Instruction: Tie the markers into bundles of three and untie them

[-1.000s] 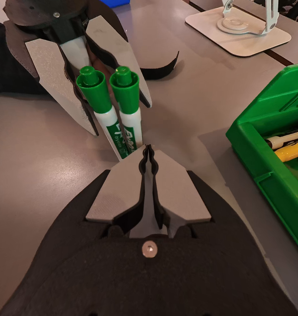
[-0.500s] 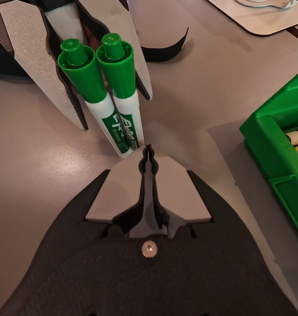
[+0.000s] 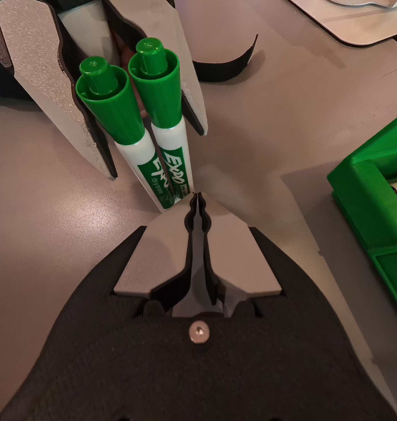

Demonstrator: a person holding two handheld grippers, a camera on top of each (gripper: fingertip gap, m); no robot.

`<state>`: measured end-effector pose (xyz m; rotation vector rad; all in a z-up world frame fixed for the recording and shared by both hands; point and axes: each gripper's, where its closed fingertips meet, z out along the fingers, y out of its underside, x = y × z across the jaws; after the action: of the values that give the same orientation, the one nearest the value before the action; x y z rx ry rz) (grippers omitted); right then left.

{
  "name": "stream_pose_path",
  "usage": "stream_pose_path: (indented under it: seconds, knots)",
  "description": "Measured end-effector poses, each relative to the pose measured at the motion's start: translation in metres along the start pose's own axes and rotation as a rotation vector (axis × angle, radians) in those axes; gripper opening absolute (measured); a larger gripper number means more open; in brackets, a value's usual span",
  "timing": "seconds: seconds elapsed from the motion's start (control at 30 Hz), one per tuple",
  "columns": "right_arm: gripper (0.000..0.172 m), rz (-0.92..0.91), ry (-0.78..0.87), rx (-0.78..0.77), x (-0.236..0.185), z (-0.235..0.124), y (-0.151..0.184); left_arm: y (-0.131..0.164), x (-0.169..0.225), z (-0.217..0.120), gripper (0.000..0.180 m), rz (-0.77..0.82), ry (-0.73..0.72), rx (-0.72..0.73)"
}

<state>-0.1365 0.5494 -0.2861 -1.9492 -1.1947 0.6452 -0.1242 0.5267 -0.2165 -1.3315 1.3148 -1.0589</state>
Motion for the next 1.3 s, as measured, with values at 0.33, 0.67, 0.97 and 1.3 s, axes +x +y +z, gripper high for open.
stream_pose_path:
  seconds: [0.33, 0.67, 0.97, 1.3]
  knots:
    - [0.0, 0.007, 0.004, 0.009, 0.001, -0.002, 0.0, 0.001, 0.004, 0.004, 0.046, 0.05, -0.052, -0.015]
    - [0.0, 0.005, 0.005, 0.01, 0.001, -0.002, -0.001, 0.003, -0.004, 0.008, 0.046, 0.052, -0.105, -0.034]
    - [0.001, 0.011, 0.003, 0.011, 0.001, -0.002, 0.0, 0.001, -0.002, 0.011, 0.047, 0.032, -0.102, -0.029]
    - [0.001, 0.01, 0.003, 0.01, 0.0, -0.002, 0.0, 0.002, -0.007, 0.012, 0.047, 0.004, -0.133, -0.033]
